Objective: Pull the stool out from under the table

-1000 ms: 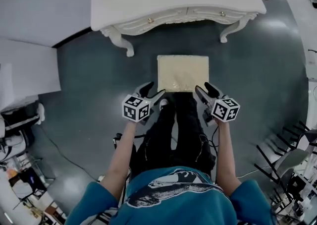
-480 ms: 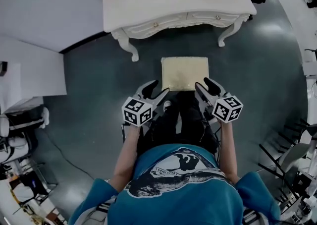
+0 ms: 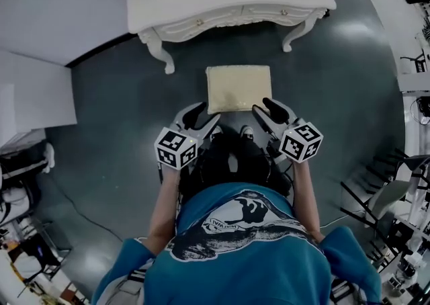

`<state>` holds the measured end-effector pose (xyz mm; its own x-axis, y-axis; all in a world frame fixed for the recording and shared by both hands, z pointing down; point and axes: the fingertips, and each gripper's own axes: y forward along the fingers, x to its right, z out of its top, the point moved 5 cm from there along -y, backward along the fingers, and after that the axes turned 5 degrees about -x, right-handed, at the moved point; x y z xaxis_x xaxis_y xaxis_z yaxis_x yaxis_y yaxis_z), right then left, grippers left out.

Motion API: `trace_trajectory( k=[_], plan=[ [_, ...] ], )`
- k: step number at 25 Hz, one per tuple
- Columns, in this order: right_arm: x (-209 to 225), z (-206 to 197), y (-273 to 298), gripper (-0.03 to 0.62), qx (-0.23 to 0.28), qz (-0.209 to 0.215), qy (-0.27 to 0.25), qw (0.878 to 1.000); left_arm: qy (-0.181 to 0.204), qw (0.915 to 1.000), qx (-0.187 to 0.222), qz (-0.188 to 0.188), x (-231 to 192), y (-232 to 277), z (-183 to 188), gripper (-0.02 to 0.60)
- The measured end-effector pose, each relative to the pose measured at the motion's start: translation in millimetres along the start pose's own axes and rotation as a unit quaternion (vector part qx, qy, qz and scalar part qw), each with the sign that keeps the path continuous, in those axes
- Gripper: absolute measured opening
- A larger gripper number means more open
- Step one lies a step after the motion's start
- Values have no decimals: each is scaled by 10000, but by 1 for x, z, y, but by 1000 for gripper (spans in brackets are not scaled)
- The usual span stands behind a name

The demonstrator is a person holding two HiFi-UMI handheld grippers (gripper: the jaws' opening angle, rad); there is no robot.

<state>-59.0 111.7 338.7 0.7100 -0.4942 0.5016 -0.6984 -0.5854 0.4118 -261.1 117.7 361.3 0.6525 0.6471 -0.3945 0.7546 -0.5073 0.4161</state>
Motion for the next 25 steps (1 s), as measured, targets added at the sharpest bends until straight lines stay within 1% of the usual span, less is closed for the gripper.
trace_trajectory(
  k=[5,11,14,16,18,19,25],
  plan=[
    [-4,3,-3,181,-145,114,-147,9997,38,10000,-15,55,9,3,-3,216],
    [-9,4,-25,157,-48,277,-307,9991,53,9997,155,175,28,8,0,190],
    [-8,-1,-49,141,27,342,-337,9988,31,9994,219,258,48,13,-2,176],
    [-5,-6,-64,124,63,398,-353,9986,77,9992,204,337,65,15,-4,168],
    [-3,-11,-80,124,109,441,-354,9983,151,9989,173,412,85,17,-8,159],
    [-2,-14,-88,109,133,455,-357,9982,174,9988,171,433,95,17,-10,154],
    [2,-27,-122,69,242,601,-393,9971,151,9981,181,565,146,17,-28,119]
  ],
)
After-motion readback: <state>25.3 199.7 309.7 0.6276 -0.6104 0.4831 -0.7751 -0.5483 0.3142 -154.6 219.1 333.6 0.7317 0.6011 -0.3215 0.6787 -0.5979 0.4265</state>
